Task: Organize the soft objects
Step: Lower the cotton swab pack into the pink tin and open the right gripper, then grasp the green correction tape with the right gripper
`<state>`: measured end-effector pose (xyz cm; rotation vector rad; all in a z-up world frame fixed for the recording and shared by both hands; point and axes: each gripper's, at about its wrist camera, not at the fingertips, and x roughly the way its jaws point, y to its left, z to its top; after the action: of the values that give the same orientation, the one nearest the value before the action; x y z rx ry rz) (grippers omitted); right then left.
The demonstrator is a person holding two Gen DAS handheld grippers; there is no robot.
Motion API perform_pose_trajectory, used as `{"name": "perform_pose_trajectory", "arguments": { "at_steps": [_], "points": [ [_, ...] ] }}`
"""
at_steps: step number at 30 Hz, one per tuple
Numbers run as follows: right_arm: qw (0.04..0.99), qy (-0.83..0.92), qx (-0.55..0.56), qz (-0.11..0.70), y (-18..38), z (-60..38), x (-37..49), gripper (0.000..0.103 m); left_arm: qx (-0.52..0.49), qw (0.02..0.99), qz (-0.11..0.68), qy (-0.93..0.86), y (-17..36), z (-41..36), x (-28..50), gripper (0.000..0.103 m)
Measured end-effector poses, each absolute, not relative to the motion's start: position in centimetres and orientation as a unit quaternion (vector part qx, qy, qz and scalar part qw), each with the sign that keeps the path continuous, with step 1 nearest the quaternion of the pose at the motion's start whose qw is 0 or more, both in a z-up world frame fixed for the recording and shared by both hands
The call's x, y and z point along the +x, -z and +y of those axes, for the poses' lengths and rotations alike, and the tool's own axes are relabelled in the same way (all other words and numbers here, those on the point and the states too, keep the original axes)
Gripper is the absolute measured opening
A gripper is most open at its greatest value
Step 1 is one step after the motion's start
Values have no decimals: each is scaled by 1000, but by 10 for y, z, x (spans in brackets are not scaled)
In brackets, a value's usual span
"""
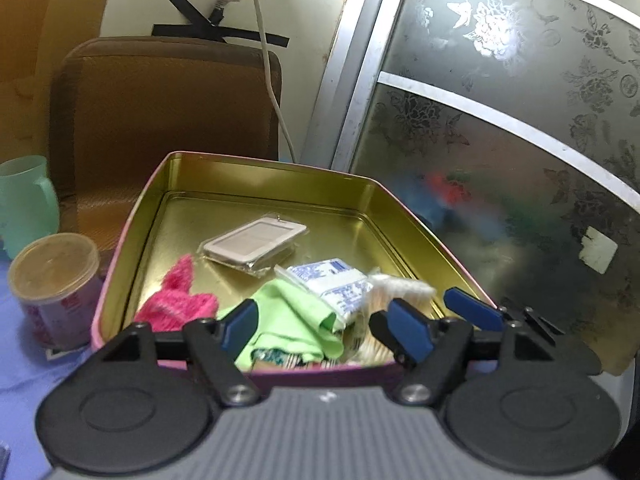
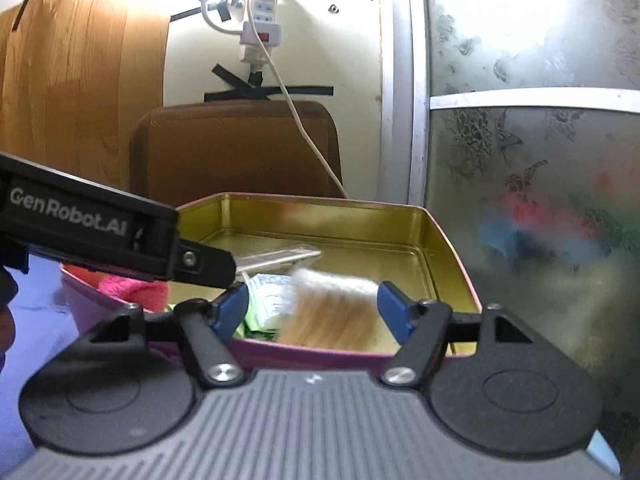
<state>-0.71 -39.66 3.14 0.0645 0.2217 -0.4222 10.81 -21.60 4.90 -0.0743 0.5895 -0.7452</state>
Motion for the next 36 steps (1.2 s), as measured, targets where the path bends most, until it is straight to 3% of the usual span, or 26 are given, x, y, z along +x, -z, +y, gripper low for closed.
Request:
{"name": "perform_pose_trajectory", "arguments": {
  "at_steps": [9,18,25,36],
  "points": [
    [981,171,22,86,-29,-344,-13,75,-32,904,247,347,-45,-134,49,76],
    [989,19,2,145,-26,-272,15,74,-62,928,271,247,-11,-17,22,76],
    [973,-106,11,204,-32,-218,84,50,-91,942,299,123,9,65,12,76],
    [937,-136,9,323,-24,-133,207,49,-159,942,279,95,8,104,12,76]
  ]
}}
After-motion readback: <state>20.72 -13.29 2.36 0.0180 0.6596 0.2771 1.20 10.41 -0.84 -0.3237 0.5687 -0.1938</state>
